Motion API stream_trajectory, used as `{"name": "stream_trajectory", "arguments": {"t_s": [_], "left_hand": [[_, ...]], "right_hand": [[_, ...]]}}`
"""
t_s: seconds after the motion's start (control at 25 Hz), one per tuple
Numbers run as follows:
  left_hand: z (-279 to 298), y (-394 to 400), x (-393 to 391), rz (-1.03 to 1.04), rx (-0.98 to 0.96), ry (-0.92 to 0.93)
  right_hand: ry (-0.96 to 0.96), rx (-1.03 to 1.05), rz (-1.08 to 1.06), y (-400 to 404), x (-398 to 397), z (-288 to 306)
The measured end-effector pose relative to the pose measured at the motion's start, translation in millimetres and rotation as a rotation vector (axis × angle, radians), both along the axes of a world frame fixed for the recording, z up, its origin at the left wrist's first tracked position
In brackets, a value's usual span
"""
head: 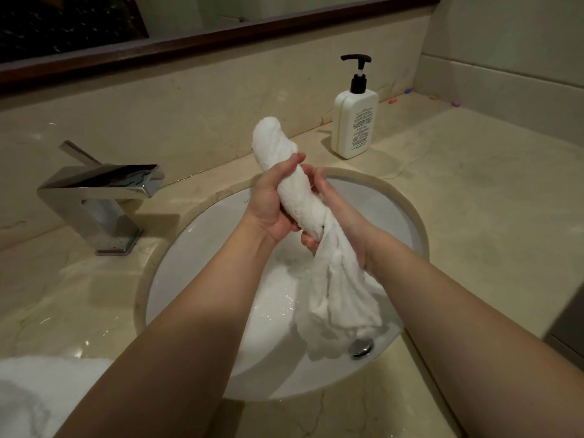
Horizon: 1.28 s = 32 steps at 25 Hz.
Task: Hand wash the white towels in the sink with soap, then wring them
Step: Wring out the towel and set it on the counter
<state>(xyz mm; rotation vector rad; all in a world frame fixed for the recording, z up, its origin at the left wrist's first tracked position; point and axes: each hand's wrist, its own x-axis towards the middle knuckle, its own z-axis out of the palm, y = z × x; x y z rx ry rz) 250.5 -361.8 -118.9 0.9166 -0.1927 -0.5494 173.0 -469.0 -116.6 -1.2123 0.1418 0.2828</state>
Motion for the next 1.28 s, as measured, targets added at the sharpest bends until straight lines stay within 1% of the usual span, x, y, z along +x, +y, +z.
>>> {"name": "stream_trajectory", "arguments": {"t_s": [0.08, 0.16, 0.32, 0.44, 0.56, 0.64, 0.76, 0.84, 0.92, 1.0, 1.08, 1.2, 1.24, 1.28], "left_hand": [[4, -5, -2, 0.073, 0.105, 0.056], [8, -12, -5, 0.138, 0.118, 0.121], [9, -19, -1, 0.333, 0.191, 0.203], [9, -19, -2, 0.365, 0.203, 0.293], [11, -21, -7, 0.338, 0.210, 0.333], [9, -23, -9, 0.295, 0.217, 0.297], [2, -26, -10, 0.180, 0.203, 0.188], [1, -23, -14, 0.043, 0.224, 0.175], [-1, -17, -14, -0.041, 0.243, 0.189], [-1, -11, -10, -0.058, 0.304, 0.167], [1, -7, -8, -0.049, 0.335, 0.163], [1, -6, -2, -0.041, 0.327, 0.181], [3, -2, 1, -0.051, 0.296, 0.217], [5, 3, 3, -0.063, 0.246, 0.265]], "right_hand": [[0.016, -0.267, -0.191, 7, 6, -10], [0.021, -0.462, -0.298, 10, 10, -15], [-0.174, -0.700, -0.347, 11, 12, -23], [-0.265, -0.828, -0.371, 12, 12, -26], [-0.256, -0.889, -0.375, 8, 13, -28], [-0.250, -0.896, -0.398, 3, 13, -26], [-0.156, -0.715, -0.448, -2, 22, -25], [-0.063, -0.614, -0.419, -1, 31, -18], [0.007, -0.586, -0.375, 2, 44, -8], [0.044, -0.601, -0.338, 3, 56, -2], [-0.016, -0.634, -0.349, 4, 64, -6], [-0.203, -0.805, -0.401, 3, 61, -13], [-0.213, -0.719, -0.434, 0, 62, -16], [-0.189, -0.531, -0.471, -2, 61, -14]]}}
